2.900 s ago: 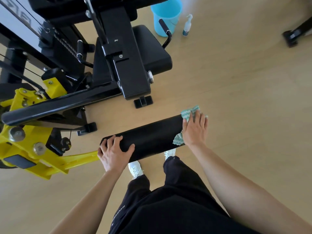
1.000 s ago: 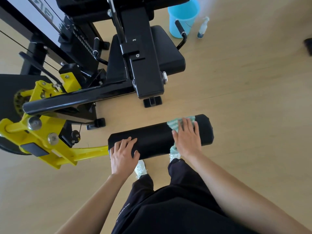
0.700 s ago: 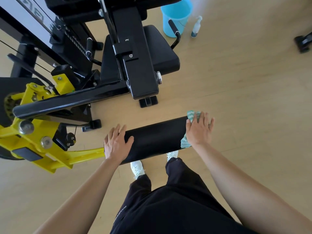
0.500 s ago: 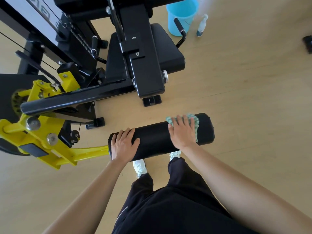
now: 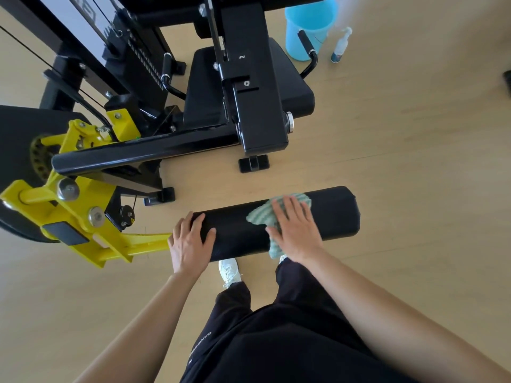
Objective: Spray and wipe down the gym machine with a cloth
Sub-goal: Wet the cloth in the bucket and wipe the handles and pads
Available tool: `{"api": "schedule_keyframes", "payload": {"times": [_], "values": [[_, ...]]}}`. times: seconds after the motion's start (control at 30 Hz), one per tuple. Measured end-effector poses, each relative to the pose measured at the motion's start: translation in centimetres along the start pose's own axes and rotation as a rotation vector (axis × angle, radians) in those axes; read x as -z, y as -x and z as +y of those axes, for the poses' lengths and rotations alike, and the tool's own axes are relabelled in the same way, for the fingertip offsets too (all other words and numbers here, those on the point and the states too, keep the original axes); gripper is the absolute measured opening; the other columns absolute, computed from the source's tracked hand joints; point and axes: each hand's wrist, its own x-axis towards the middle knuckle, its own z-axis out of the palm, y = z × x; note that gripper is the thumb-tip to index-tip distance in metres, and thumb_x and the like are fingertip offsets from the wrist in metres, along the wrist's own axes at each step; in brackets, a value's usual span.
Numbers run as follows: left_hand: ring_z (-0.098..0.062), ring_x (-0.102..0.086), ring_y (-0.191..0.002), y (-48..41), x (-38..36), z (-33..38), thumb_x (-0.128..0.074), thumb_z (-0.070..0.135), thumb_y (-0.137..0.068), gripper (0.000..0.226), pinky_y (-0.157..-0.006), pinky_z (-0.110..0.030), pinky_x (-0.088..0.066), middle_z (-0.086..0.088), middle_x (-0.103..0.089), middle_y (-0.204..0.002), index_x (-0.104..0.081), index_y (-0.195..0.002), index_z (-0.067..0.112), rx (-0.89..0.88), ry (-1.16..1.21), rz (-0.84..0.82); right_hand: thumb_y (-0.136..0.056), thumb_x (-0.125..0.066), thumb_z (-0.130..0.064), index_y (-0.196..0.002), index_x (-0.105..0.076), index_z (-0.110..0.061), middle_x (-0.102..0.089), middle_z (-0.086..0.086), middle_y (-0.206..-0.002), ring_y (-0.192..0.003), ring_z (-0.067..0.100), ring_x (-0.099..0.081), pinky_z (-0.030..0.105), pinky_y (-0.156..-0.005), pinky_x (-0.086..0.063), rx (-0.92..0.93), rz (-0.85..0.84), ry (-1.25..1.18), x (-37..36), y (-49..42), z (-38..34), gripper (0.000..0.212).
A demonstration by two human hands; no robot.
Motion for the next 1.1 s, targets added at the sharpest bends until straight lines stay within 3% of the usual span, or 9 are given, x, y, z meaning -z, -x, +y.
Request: {"api": "schedule_keyframes", "payload": {"times": [0.1, 0.23, 0.4, 0.57, 0.63, 0.73, 0.8, 1.0, 1.1], "values": [[-0.034, -0.047, -0.133, 0.8, 0.1, -1.0, -0.053, 0.041, -0.102, 0.057, -0.103, -0.050, -0.048, -0.002, -0.040, -0.158, -0.042, -0.153, 0.020, 0.043, 0.065, 0.002, -0.102, 0.001, -0.068, -0.164, -0.010, -0.023, -0.010, 0.014, -0.170, -0.158, 0.034, -0.002, 0.052, -0.128, -0.001, -0.195, 0.029, -0.046, 0.7, -0.3, 2.3, 0.078], [-0.031, -0.045, -0.137, 1.4, 0.3, -1.2, -0.056, 0.030, -0.103, 0.058, -0.108, -0.047, -0.045, -0.005, -0.043, -0.157, -0.039, -0.155, 0.012, 0.094, 0.201, 0.021, -0.106, -0.007, -0.054, -0.161, -0.024, -0.024, -0.021, 0.008, -0.169, -0.157, 0.035, -0.007, 0.056, -0.126, -0.001, -0.325, 0.009, -0.114, 1.7, -2.1, 1.2, 0.065], [-0.027, -0.049, -0.137, 1.3, 0.9, -2.0, -0.055, 0.011, -0.101, 0.051, -0.112, -0.047, -0.046, -0.002, -0.048, -0.155, -0.046, -0.152, 0.013, 0.088, 0.346, 0.016, -0.109, -0.016, -0.046, -0.159, -0.026, -0.023, -0.031, 0.004, -0.165, -0.155, 0.034, -0.018, 0.058, -0.124, -0.010, -0.010, -0.010, -0.067, 1.4, -3.8, -6.2, 0.056], [-0.024, -0.063, -0.117, 1.2, 1.4, -3.5, -0.048, 0.001, -0.098, 0.048, -0.089, -0.033, -0.049, 0.002, -0.064, -0.126, -0.056, -0.141, 0.020, 0.198, 0.516, 0.057, -0.107, -0.032, -0.047, -0.164, -0.003, -0.020, 0.003, 0.003, -0.173, -0.158, 0.032, 0.010, 0.050, -0.125, 0.008, 0.270, -0.137, -0.074, -0.1, -3.9, -14.5, 0.070], [-0.024, -0.063, -0.117, 1.6, 1.4, -3.6, -0.052, 0.003, -0.097, 0.045, -0.091, -0.035, -0.050, -0.003, -0.065, -0.128, -0.059, -0.138, 0.018, 0.253, 0.537, 0.147, -0.102, -0.049, -0.041, -0.164, 0.001, -0.023, 0.009, 0.001, -0.172, -0.158, 0.027, 0.014, 0.046, -0.127, 0.009, 0.339, -0.189, -0.179, 0.5, -3.9, -14.9, 0.082], [-0.026, -0.056, -0.123, 2.6, 0.9, -2.7, -0.058, 0.003, -0.094, 0.041, -0.103, -0.036, -0.042, -0.005, -0.064, -0.134, -0.062, -0.134, 0.012, 0.126, 0.416, 0.309, -0.096, -0.063, -0.023, -0.164, -0.013, -0.021, -0.007, 0.004, -0.172, -0.158, 0.019, -0.002, 0.039, -0.128, -0.001, 0.322, -0.105, -0.507, 2.3, -3.4, -12.6, 0.085], [-0.027, -0.053, -0.126, 3.0, 0.4, -1.4, -0.059, 0.011, -0.094, 0.040, -0.104, -0.036, -0.039, -0.006, -0.061, -0.140, -0.062, -0.134, 0.012, -0.043, 0.311, 0.352, -0.097, -0.062, -0.025, -0.161, -0.028, -0.019, -0.023, 0.004, -0.169, -0.156, 0.021, -0.017, 0.044, -0.127, -0.013, 0.215, 0.049, -0.497, 2.4, -2.9, -9.7, 0.073], [-0.028, -0.015, -0.158, 1.8, -3.4, 3.6, -0.040, 0.055, -0.102, 0.065, -0.126, -0.052, -0.014, -0.002, -0.022, -0.170, -0.028, -0.161, 0.029, -0.356, -0.094, -0.014, -0.102, -0.036, -0.050, -0.153, -0.043, -0.017, -0.037, 0.007, -0.162, -0.153, 0.026, -0.027, 0.046, -0.125, -0.017, -0.012, 0.130, -0.178, 0.0, -1.5, -2.6, 0.061], [-0.030, -0.021, -0.156, 0.7, -3.9, 3.5, -0.032, 0.061, -0.103, 0.066, -0.126, -0.053, -0.011, -0.003, -0.027, -0.168, -0.024, -0.161, 0.031, -0.330, -0.198, -0.065, -0.102, -0.034, -0.054, -0.154, -0.040, -0.021, -0.035, 0.008, -0.163, -0.155, 0.031, -0.023, 0.051, -0.126, -0.013, -0.039, 0.126, -0.150, -0.4, -1.4, -2.5, 0.063]]}}
